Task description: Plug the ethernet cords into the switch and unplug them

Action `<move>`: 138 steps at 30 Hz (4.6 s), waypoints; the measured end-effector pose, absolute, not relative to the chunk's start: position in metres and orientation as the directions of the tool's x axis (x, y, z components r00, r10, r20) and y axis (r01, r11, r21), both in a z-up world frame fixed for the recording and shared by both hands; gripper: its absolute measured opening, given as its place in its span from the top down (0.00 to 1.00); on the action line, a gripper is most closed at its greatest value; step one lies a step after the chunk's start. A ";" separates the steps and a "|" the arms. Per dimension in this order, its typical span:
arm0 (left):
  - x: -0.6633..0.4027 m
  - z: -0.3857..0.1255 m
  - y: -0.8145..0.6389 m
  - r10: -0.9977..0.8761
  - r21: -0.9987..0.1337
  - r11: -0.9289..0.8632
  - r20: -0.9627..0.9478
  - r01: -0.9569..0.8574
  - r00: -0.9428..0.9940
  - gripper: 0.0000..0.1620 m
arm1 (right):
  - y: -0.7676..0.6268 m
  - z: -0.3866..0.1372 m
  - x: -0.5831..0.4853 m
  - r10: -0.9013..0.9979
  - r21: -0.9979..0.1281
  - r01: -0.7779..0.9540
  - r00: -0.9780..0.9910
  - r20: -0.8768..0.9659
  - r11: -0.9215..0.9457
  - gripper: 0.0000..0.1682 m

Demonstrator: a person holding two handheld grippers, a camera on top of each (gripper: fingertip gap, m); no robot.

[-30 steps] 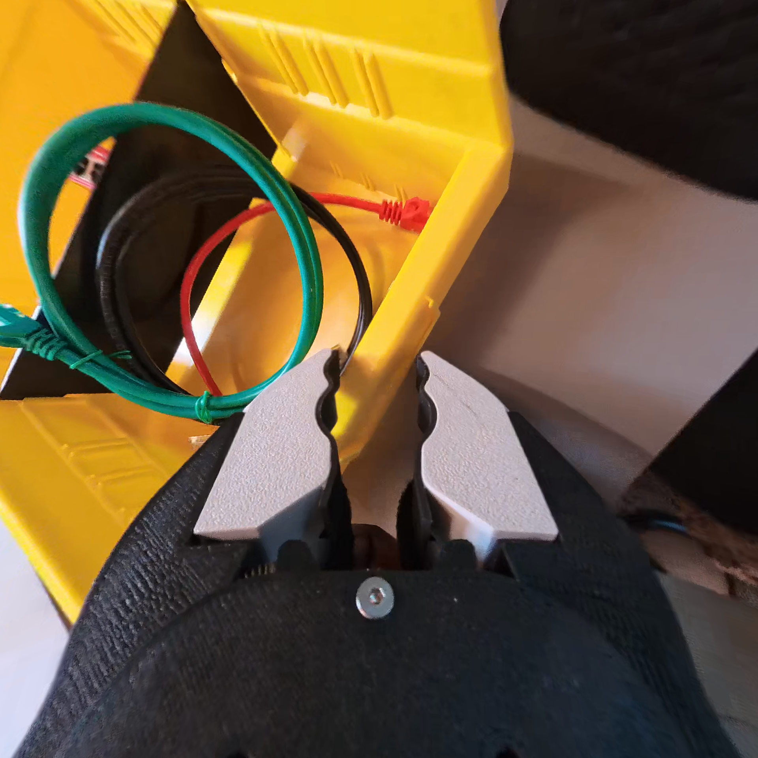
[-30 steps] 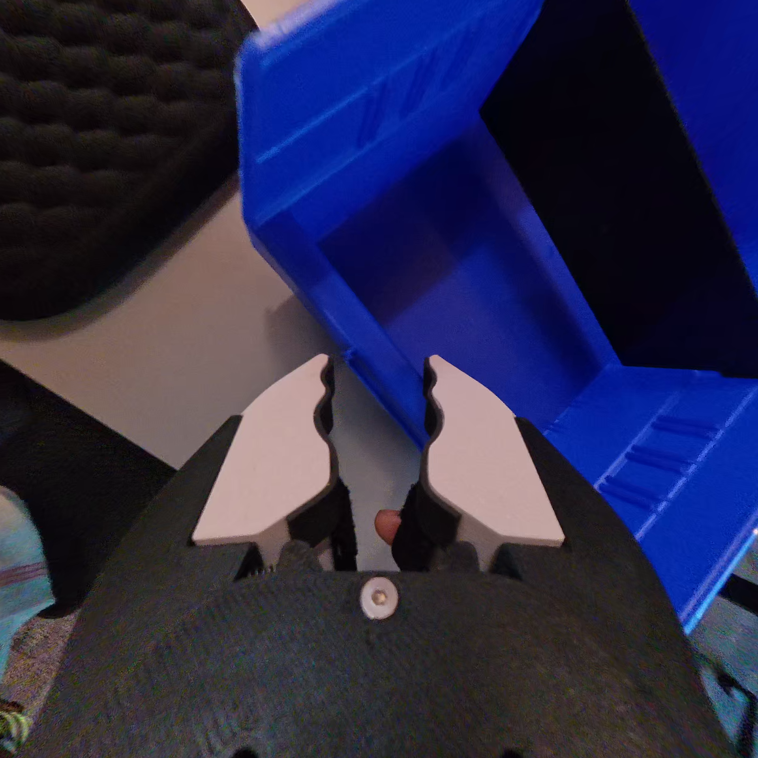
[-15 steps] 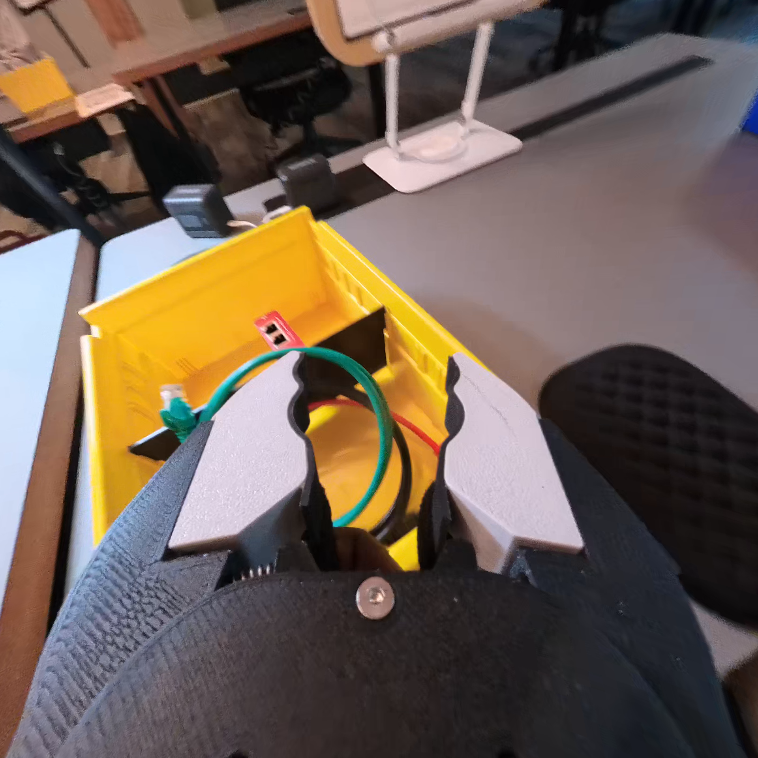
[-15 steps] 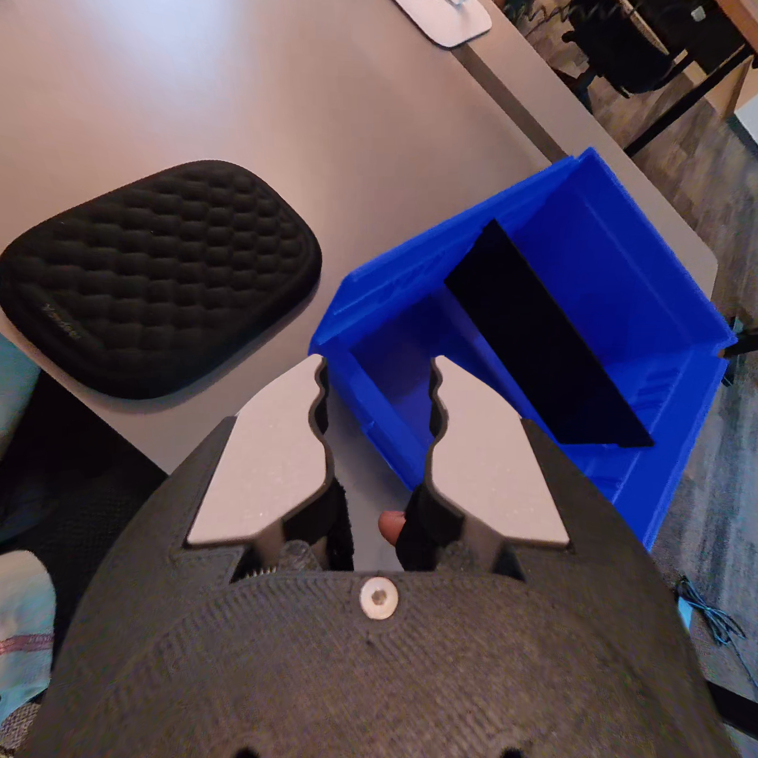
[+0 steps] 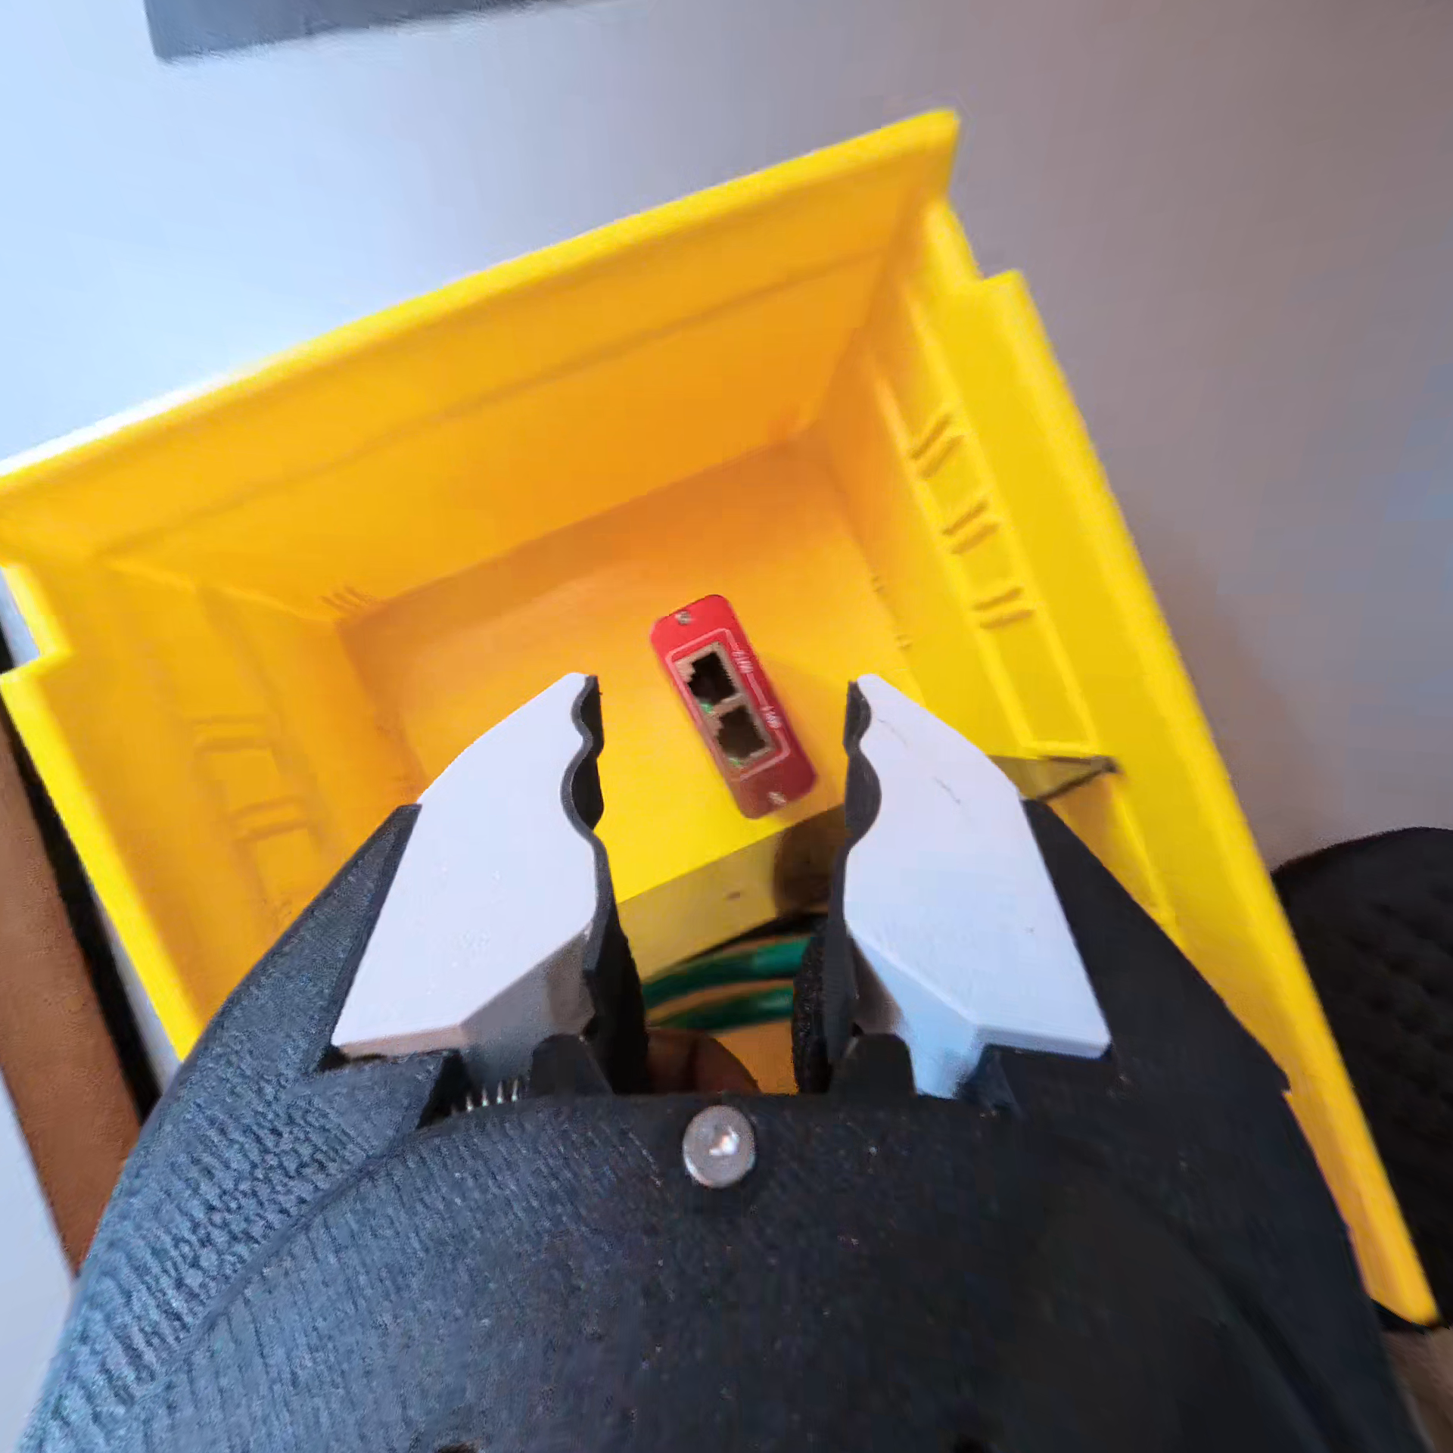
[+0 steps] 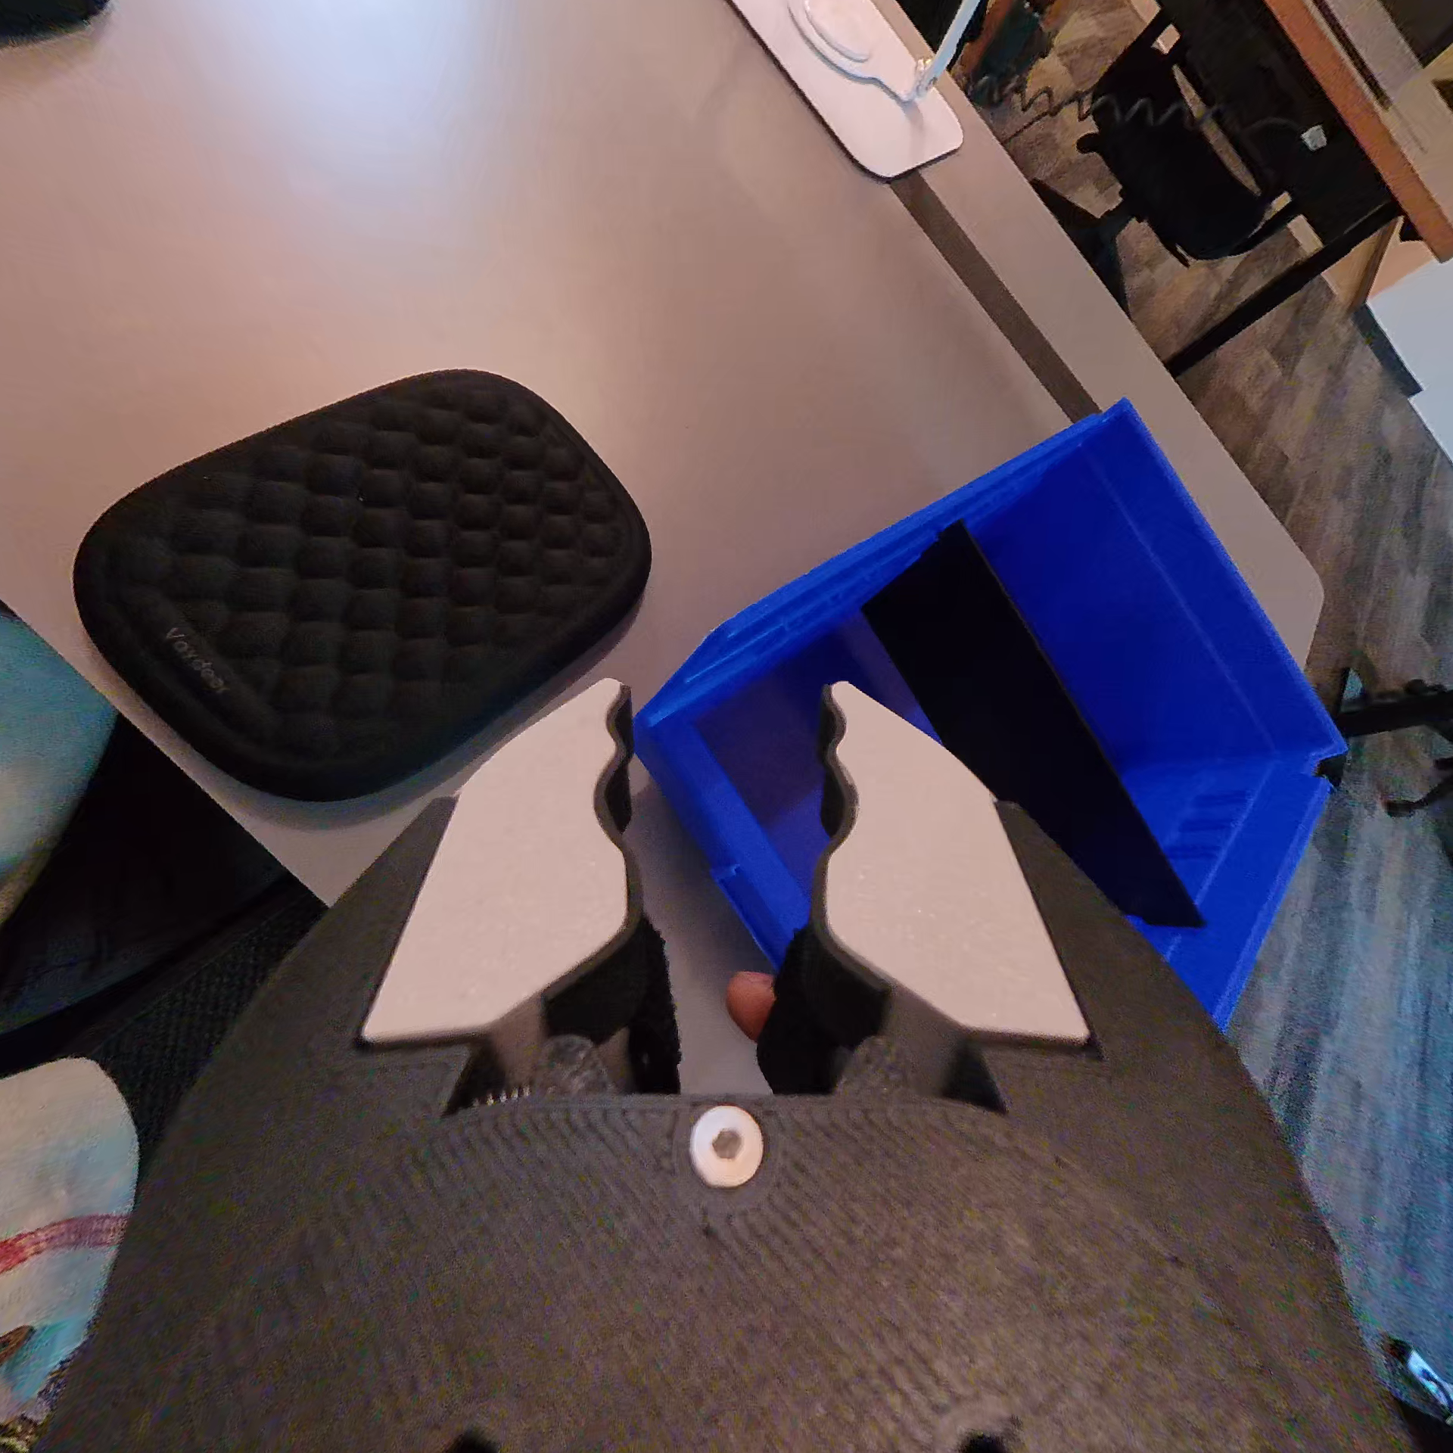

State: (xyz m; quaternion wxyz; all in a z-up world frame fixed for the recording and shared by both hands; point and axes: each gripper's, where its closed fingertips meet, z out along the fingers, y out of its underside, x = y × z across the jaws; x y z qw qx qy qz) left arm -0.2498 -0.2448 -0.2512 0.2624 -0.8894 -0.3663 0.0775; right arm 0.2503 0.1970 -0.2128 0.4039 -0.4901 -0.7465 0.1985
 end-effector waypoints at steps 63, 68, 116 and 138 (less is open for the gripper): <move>0.076 -0.286 0.001 -0.529 -0.305 -0.786 -0.120 -0.538 0.840 0.84 | 0.146 -0.241 0.211 0.855 -0.737 0.462 -0.414 0.313 0.494 0.70; 0.076 -0.287 0.003 -0.528 -0.310 -0.786 -0.113 -0.535 0.841 0.84 | 0.145 -0.241 0.210 0.854 -0.737 0.461 -0.418 0.311 0.494 0.70; -0.096 -0.116 -0.287 0.716 -1.000 -0.020 -0.027 -0.019 0.697 0.64 | 0.060 -0.285 0.078 0.972 -0.785 0.604 -0.234 -0.007 0.140 0.78; -0.122 -0.266 -0.266 0.661 -0.796 -0.426 0.050 0.429 0.748 0.91 | 0.098 -0.260 0.091 0.977 -0.886 0.449 -0.211 0.017 0.112 0.74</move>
